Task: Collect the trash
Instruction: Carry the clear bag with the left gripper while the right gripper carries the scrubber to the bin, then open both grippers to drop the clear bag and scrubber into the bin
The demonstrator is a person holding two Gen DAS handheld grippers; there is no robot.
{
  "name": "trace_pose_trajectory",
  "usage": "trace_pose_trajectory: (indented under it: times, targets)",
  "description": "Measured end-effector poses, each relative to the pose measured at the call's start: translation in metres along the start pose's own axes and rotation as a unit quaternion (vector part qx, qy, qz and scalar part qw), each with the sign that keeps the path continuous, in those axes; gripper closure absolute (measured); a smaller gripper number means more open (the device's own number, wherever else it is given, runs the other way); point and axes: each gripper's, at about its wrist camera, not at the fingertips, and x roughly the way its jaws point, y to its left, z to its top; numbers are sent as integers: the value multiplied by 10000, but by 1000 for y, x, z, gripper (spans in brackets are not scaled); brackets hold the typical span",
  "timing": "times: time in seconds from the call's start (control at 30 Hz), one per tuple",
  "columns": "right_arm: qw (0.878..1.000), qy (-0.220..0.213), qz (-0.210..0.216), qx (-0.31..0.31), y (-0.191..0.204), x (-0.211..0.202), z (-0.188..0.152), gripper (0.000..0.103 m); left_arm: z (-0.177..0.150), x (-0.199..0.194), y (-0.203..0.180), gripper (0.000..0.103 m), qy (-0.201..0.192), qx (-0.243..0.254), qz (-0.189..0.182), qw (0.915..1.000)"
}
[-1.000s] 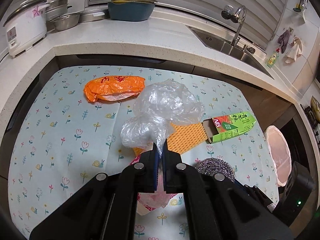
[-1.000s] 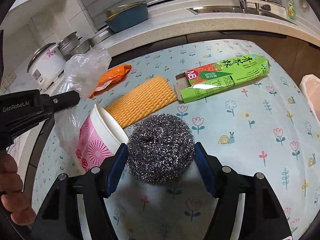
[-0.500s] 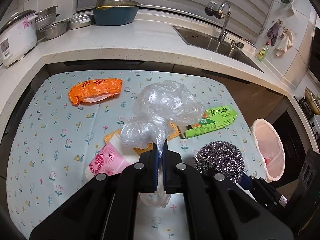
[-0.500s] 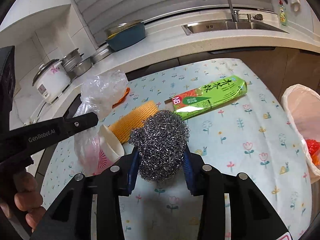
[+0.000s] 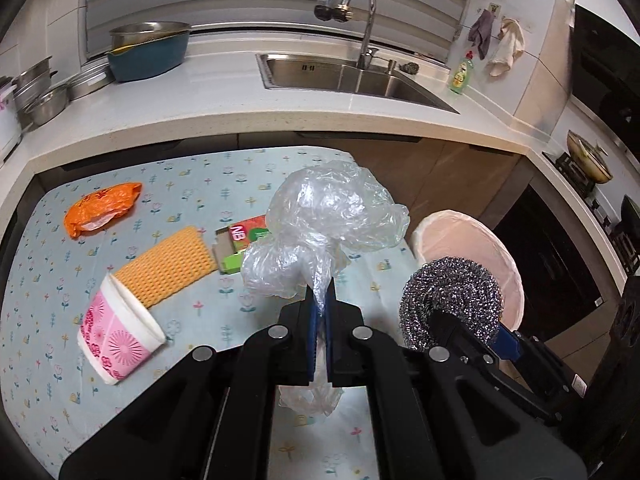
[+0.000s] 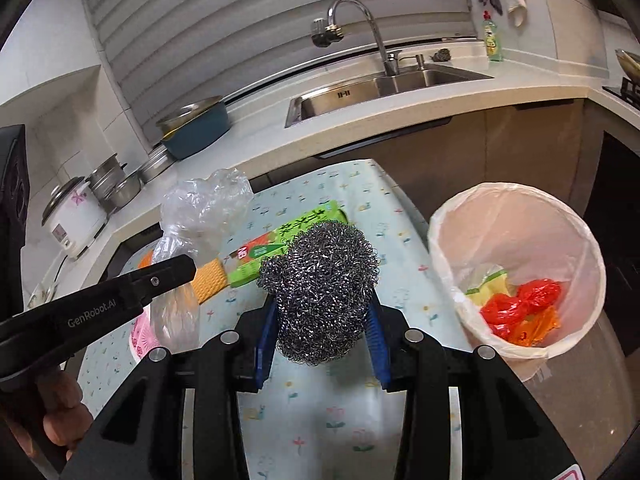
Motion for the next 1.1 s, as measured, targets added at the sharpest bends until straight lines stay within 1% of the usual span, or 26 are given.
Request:
trace_pose_trajectory:
  times: [0.23, 0.5, 0.67, 0.87, 0.93, 0.97, 1.0, 1.03, 1.07, 1.1]
  targets:
    - [9987, -168, -335, 339, -61, -23, 7, 65, 0, 18, -64, 100, 138, 361, -323, 9987]
    - [9952, -296, -656, 669, -117, -37, 12, 65, -5, 45, -119, 100, 358, 716, -590, 9950]
    - [9923, -343, -827, 852, -146, -42, 13, 65, -5, 64, -141, 100, 531, 874, -710, 9922]
    - [9898, -357, -963, 989, -165, -41, 12, 65, 0, 85, -160, 99, 694, 947, -901, 9890]
    - [9891, -365, -996, 1017, -169, -41, 12, 65, 2, 89, -163, 98, 655, 923, -969, 9888]
    - [9889, -367, -1013, 1026, -170, -41, 12, 65, 3, 90, -165, 97, 629, 913, -993, 9889]
    - [9885, -374, -1039, 1029, -172, -41, 12, 65, 5, 92, -165, 92, 609, 902, -1000, 9890]
    - [9883, -377, -1065, 1020, -173, -41, 13, 65, 6, 93, -166, 78, 599, 877, -971, 9896]
    - [9882, -377, -1085, 1014, -174, -41, 13, 65, 6, 93, -165, 66, 563, 855, -945, 9902]
    - [9881, -381, -1101, 1006, -175, -41, 13, 65, 7, 93, -165, 64, 501, 828, -906, 9912]
